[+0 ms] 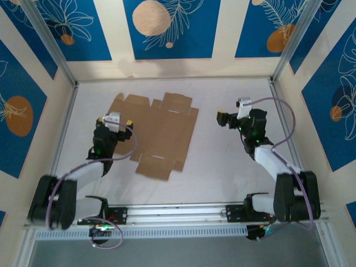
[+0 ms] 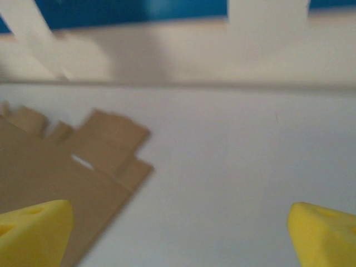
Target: Fold the paper box
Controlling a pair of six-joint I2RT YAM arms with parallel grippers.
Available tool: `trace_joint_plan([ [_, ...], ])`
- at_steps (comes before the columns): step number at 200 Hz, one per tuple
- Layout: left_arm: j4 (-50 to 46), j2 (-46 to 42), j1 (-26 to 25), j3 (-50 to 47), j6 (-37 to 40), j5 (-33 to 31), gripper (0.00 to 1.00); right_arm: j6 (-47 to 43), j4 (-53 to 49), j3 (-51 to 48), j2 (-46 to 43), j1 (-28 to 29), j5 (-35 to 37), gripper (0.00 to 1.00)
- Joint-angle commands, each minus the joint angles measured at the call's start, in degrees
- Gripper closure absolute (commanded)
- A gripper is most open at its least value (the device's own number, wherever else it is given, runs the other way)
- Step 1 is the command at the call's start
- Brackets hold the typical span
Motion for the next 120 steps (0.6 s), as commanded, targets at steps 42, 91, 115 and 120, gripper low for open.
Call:
trace_joint_plan([
  [42, -59.8, -11.5, -10.6, 30.0, -20.8, -0.7, 0.0, 8.1, -29.5, 19.4, -14.9, 19.6, 3.2, 0.01],
  [91, -85.7, -10.8, -11.1, 40.8, -26.2, -2.1, 0.0, 23.9, -51.5, 31.8, -15.6, 18.7, -4.2, 0.0],
  [115, -78.2, -15.7, -10.9, 32.5, -30.4, 8.5, 0.0, 26.4, -52.7, 33.6, -9.4, 19.4, -8.5, 0.07],
  [120, -77.3, -16.5, -10.8, 31.4, -31.5, 10.0, 0.0, 24.9, -55.4, 35.6, -6.7, 20.9, -6.4, 0.07],
])
